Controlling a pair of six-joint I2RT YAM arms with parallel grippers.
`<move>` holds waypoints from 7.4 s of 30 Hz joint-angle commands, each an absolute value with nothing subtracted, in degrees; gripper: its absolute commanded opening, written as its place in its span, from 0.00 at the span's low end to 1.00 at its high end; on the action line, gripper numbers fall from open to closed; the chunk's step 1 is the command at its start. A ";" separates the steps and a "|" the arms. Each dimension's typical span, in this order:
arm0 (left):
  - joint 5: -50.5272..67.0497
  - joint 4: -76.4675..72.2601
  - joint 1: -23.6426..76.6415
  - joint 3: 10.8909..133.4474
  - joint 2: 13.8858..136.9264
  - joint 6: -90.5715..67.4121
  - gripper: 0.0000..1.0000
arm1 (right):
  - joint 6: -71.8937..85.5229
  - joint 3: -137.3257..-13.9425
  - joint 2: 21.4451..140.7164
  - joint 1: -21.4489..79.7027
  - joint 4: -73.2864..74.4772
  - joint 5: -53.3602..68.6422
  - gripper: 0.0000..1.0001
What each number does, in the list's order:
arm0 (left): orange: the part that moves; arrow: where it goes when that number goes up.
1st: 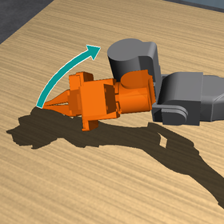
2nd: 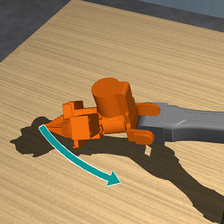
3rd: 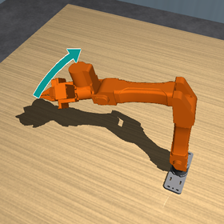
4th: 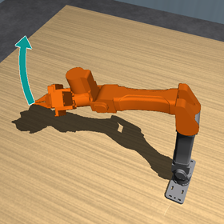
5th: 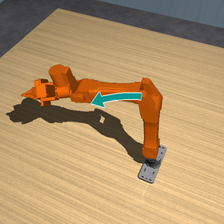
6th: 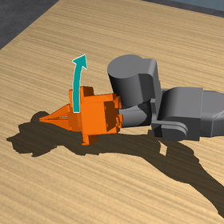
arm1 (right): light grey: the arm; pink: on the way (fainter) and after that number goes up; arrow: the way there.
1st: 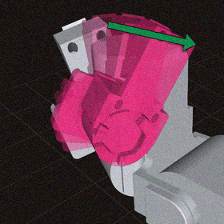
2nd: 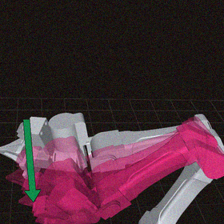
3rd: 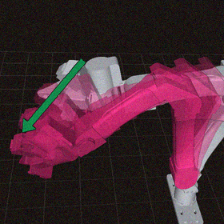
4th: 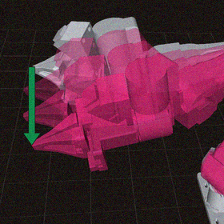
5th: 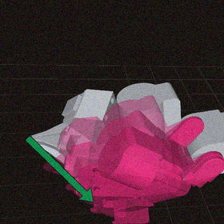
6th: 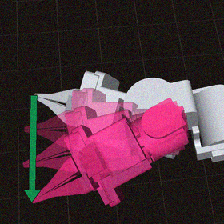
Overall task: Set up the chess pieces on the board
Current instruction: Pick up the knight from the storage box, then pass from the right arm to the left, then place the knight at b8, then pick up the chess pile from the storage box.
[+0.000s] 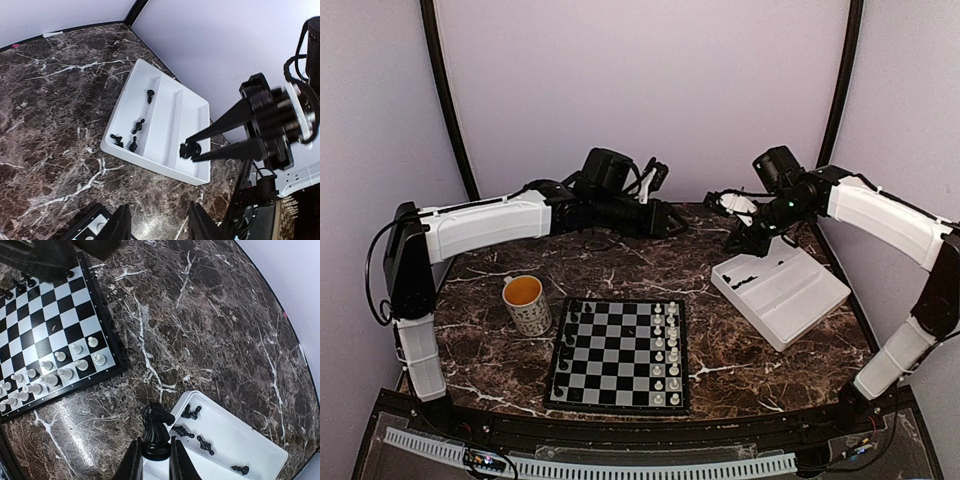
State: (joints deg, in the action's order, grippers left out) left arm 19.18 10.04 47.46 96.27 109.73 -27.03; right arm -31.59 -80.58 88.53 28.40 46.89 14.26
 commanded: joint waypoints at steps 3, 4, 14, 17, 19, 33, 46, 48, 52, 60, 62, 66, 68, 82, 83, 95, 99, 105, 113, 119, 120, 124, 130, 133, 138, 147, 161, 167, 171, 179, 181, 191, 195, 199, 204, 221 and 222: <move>29.86 -0.24 47.61 95.93 110.68 -37.97 0.40 | -33.58 -82.21 86.01 32.86 45.17 11.64 0.15; 30.53 -2.50 47.67 95.20 110.71 -38.85 0.40 | -33.92 -82.63 86.04 33.59 45.47 11.18 0.16; 33.33 -5.21 48.41 94.46 112.68 -44.04 0.34 | -34.19 -84.03 85.86 36.87 45.99 9.37 0.15; 32.97 -4.70 48.55 94.48 112.94 -44.24 0.33 | -34.13 -84.64 85.44 36.96 46.31 9.94 0.15; 32.31 -4.15 48.52 94.48 113.08 -44.38 0.33 | -34.03 -85.02 85.26 37.00 46.52 10.20 0.15; 32.48 -5.04 48.59 93.92 113.99 -45.64 0.29 | -34.00 -85.95 84.74 37.00 47.24 12.49 0.15; 34.94 -7.77 48.68 93.77 114.66 -46.80 0.07 | -34.01 -85.96 84.73 37.17 47.32 13.33 0.16; 35.20 -7.94 48.61 93.78 114.78 -46.98 0.05 | -34.09 -85.87 84.81 37.18 47.37 13.22 0.16; 35.31 -6.32 48.61 94.32 114.31 -44.92 0.01 | -33.87 -85.23 84.29 37.16 47.45 12.36 0.28; 26.13 15.98 48.46 93.91 104.41 -24.53 0.00 | -34.68 -71.39 76.95 24.65 43.26 20.42 0.49; 22.67 21.57 48.49 89.89 100.43 -19.31 0.00 | -34.45 -67.61 74.62 19.49 40.94 25.80 0.51; 16.75 30.71 48.68 81.22 91.63 -11.19 0.00 | -32.12 -58.79 72.63 14.12 32.70 28.86 0.53; 14.85 36.25 48.83 77.02 87.71 -9.05 0.00 | -30.67 -55.23 73.02 13.29 28.68 27.67 0.53; 2.23 48.37 56.50 54.20 68.91 -29.19 0.00 | -30.40 -49.83 75.27 12.92 23.95 27.12 0.55; 1.81 48.71 57.08 53.23 68.82 -30.72 0.00 | -30.49 -49.90 75.50 12.94 23.99 27.31 0.55; 0.85 46.70 60.81 47.82 70.54 -38.37 0.00 | -31.05 -49.41 75.09 12.94 24.30 27.58 0.58; -1.47 44.43 61.14 46.92 70.68 -40.03 0.00 | -31.21 -49.14 74.90 12.92 24.44 27.60 0.58; -4.07 42.14 61.26 45.36 69.53 -42.07 0.01 | -31.20 -49.04 74.88 12.92 24.50 28.01 0.58; -2.55 39.06 61.34 43.14 69.79 -42.41 0.02 | -31.29 -49.13 75.49 12.93 24.70 28.30 0.59; -2.01 37.35 61.43 42.48 70.71 -42.46 0.02 | -31.48 -49.02 75.63 12.93 24.74 28.30 0.59; -1.78 37.22 61.44 42.42 71.03 -42.41 0.02 | -31.47 -49.04 75.67 12.92 24.74 28.30 0.59; -1.02 36.24 61.46 42.29 72.21 -42.09 0.02 | -31.52 -49.04 75.87 12.91 24.84 28.43 0.59; -0.77 35.51 61.52 42.53 73.85 -41.58 0.03 | -31.68 -49.31 76.38 12.92 25.31 28.73 0.59; -0.83 35.52 61.52 42.47 74.41 -41.50 0.03 | -31.68 -49.31 76.38 12.92 25.31 28.82 0.59; -1.05 35.51 61.52 42.23 74.59 -41.47 0.04 | -31.65 -49.31 76.61 12.93 25.40 28.83 0.60; -1.45 35.93 61.52 42.05 74.88 -41.31 0.11 | -31.83 -49.48 76.93 12.92 25.70 28.93 0.60; -1.49 35.94 61.52 42.35 74.89 -41.31 0.15 | -32.06 -49.42 76.57 12.92 25.93 29.18 0.61; -1.70 36.97 61.52 43.12 74.38 -41.34 0.18 | -32.04 -49.52 76.47 12.92 26.21 29.48 0.61; -2.48 41.67 61.60 46.60 72.37 -40.76 0.31 | -32.09 -50.58 76.25 12.92 27.54 30.33 0.61; -10.71 53.37 61.61 60.12 66.22 -35.83 0.41 | -32.04 -58.46 78.90 12.83 31.58 26.70 0.61; -13.50 51.62 61.61 63.46 67.22 -32.26 0.42 | -31.64 -61.68 81.28 12.83 32.40 24.57 0.61; -7.21 33.59 56.52 78.08 85.24 -17.77 0.48 | -37.76 -80.02 102.63 13.78 44.62 19.63 0.44; -0.52 32.96 53.07 85.65 93.77 -16.19 0.45 | -38.30 -83.89 108.65 14.42 45.89 17.82 0.43; 2.95 35.08 50.83 91.50 99.18 -14.89 0.45 | -36.67 -85.93 112.51 16.34 46.47 18.82 0.44; 4.72 37.44 48.52 95.83 103.31 -14.86 0.45 | -35.33 -87.40 115.90 17.95 45.12 18.29 0.47; 6.64 38.68 46.69 98.38 106.69 -16.13 0.45 | -32.57 -89.60 120.05 20.52 44.27 13.23 0.43; 6.66 38.74 46.67 98.32 106.70 -16.10 0.45 | -32.51 -89.49 120.08 20.63 44.15 13.38 0.40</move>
